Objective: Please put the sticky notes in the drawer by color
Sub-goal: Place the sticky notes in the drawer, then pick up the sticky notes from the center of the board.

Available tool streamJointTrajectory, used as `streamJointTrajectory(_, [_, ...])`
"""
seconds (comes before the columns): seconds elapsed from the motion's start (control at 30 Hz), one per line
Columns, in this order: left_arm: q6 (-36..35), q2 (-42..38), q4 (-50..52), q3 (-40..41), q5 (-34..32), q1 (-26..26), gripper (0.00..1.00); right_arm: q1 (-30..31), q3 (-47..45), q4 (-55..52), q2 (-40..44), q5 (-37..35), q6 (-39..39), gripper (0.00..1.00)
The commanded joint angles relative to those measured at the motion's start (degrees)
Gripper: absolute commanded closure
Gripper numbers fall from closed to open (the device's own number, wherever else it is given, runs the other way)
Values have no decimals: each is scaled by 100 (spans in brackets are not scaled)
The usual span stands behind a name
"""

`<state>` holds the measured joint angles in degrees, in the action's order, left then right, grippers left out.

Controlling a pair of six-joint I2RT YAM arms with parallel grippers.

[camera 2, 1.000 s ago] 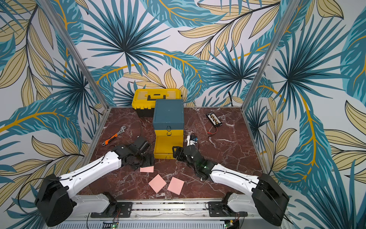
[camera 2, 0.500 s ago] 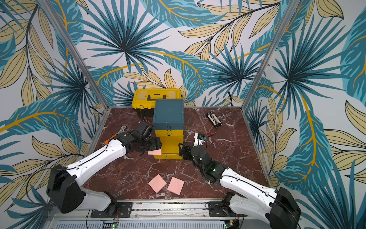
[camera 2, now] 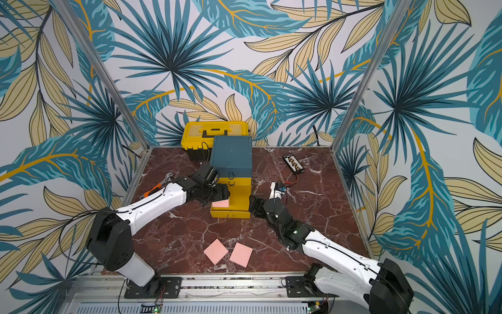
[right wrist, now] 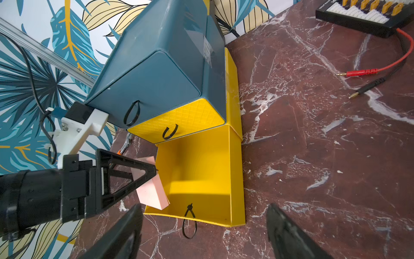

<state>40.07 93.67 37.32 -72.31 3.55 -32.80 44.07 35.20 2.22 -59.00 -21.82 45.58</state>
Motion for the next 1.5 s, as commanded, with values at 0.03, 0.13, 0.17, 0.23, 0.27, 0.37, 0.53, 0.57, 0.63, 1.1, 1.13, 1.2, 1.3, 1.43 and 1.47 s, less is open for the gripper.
streamJointTrajectory(0.03, [-173,278,-382,-296,165,45,14,-48,-145,-61,-70,-17,-32,14])
streamJointTrajectory(0.13, [-143,319,-479,-213,140,45,14,-47,-170,-23,-59,-27,-23,14])
streamJointTrajectory(0.17, [-152,332,-538,-197,167,43,14,-44,-188,-18,-56,-36,-23,14])
streamJointTrajectory(0.23, [-179,424,-598,-221,268,45,13,-55,-213,-14,-42,-47,-7,13])
streamJointTrajectory(0.27, [-177,476,-607,-257,310,48,12,-57,-220,-24,-36,-58,9,13])
streamJointTrajectory(0.37, [-199,526,-625,-310,352,39,9,-56,-267,-26,5,-86,71,12])
streamJointTrajectory(0.53, [-250,363,-460,-373,274,42,5,-57,-380,69,35,-82,184,12])
streamJointTrajectory(0.57, [-251,315,-408,-364,238,38,4,-56,-389,98,25,-72,196,12])
streamJointTrajectory(0.63, [-255,188,-294,-357,191,43,4,-58,-409,160,-13,-43,209,12])
streamJointTrajectory(1.1, [-499,-876,1745,226,-47,-129,0,-66,71,-283,20,-20,-484,11])
streamJointTrajectory(1.13, [-346,-959,1836,332,22,-133,0,-59,106,-332,29,-28,-519,11])
streamJointTrajectory(1.2, [-6,-1123,2005,572,252,-160,0,-74,144,-398,29,-55,-599,10])
streamJointTrajectory(1.3, [905,-1279,2291,938,395,-205,0,-78,169,-412,-44,-54,-682,8])
streamJointTrajectory(1.43, [2241,-1639,1621,1734,1166,-370,0,-92,248,-362,-205,91,-793,8])
streamJointTrajectory(1.47, [2568,-1711,1533,1854,1166,-451,0,-92,259,-330,-238,131,-814,8])
